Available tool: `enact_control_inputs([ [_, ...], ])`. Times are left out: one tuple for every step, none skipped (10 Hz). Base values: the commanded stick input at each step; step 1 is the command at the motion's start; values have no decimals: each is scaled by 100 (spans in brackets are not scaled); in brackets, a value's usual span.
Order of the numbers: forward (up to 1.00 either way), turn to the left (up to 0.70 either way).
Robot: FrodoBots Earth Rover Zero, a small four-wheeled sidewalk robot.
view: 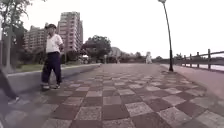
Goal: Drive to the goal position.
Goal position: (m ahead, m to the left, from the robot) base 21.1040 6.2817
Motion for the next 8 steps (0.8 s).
enact_control_inputs([
  [100, 0],
  [100, 0],
  [100, 0],
  [100, 0],
  [100, 2],
  [100, 20],
  [100, 30],
  [100, 0],
])
